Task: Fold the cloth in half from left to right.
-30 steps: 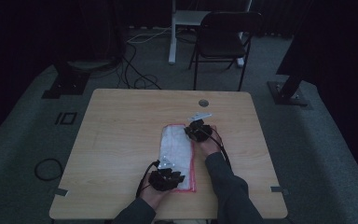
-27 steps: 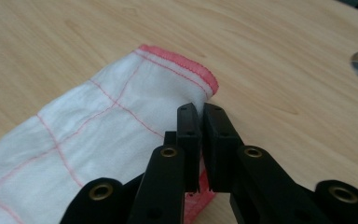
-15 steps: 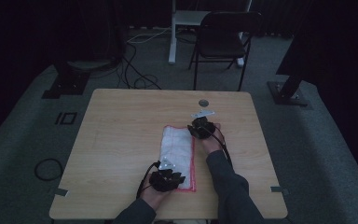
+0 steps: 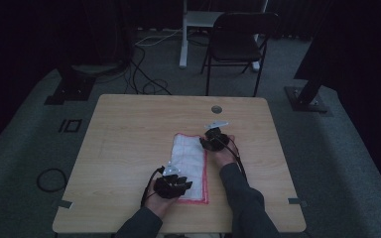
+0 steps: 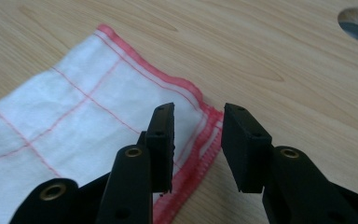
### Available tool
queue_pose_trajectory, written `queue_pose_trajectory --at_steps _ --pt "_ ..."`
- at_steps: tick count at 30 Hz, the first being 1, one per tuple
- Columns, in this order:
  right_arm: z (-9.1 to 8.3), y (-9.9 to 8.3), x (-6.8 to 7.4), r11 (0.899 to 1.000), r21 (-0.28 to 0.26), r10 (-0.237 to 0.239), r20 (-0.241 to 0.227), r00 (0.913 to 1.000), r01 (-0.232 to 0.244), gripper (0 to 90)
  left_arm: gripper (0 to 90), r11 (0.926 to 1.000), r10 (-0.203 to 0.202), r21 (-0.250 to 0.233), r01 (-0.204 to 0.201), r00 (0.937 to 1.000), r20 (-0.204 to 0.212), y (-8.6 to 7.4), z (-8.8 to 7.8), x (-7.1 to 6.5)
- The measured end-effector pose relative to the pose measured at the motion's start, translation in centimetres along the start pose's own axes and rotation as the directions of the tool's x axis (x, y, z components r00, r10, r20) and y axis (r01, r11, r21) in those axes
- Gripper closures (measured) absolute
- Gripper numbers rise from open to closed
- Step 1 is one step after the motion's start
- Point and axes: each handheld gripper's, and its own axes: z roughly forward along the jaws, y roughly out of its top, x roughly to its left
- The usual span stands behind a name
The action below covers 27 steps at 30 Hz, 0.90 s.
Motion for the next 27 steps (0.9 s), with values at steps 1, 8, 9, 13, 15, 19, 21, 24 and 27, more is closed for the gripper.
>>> queue_pose_trajectory --at_steps 1,8,9,13,15,19,21,24,27 --pt "0.1 0.0 -0.1 1.0 0.002 0.009 0.008 0.9999 -0.009 65.0 65.8 1.0 -0.002 -0.004 0.002 0.9999 -0.01 0.2 -0.2 0.3" --pt "0.7 -0.2 -0.5 0.998 0.009 0.061 0.016 0.998 -0.062 65.8 63.9 0.9986 -0.006 -0.052 0.001 0.9965 -0.083 2.2 -0.6 2.9" --pt "0.8 -0.2 -0.5 0.998 0.011 0.06 0.015 0.9981 -0.06 65.9 63.8 0.9983 -0.01 -0.059 0.005 0.9953 -0.096 2.5 -0.6 3.3" --pt "1.1 -0.4 -0.4 0.997 0.021 0.069 0.02 0.9974 -0.069 66.0 62.7 0.9975 -0.017 -0.07 0.007 0.9902 -0.139 3.6 -0.2 4.8" --pt "1.2 -0.5 -0.4 0.997 0.022 0.07 0.021 0.9973 -0.07 66.1 61.8 0.9969 -0.027 -0.077 0.015 0.9862 -0.163 4.0 0.0 5.4" --pt "1.3 -0.6 -0.5 0.997 0.024 0.077 0.023 0.9968 -0.077 66.0 61.0 0.9964 -0.039 -0.081 0.023 0.9799 -0.196 4.9 0.5 6.6" --pt "1.3 -0.7 -0.6 0.996 0.027 0.079 0.023 0.9966 -0.079 65.9 60.7 0.9965 -0.045 -0.078 0.029 0.9768 -0.209 5.2 0.9 7.0" --pt "1.4 -0.8 -0.6 0.996 0.027 0.083 0.023 0.9963 -0.084 65.6 59.9 0.9967 -0.051 -0.074 0.035 0.9724 -0.227 5.7 1.5 7.6" --pt "1.4 -0.8 -0.6 0.995 0.027 0.092 0.021 0.9956 -0.092 65.3 59.4 0.996 -0.061 -0.078 0.044 0.9698 -0.236 6.1 2.0 8.0"
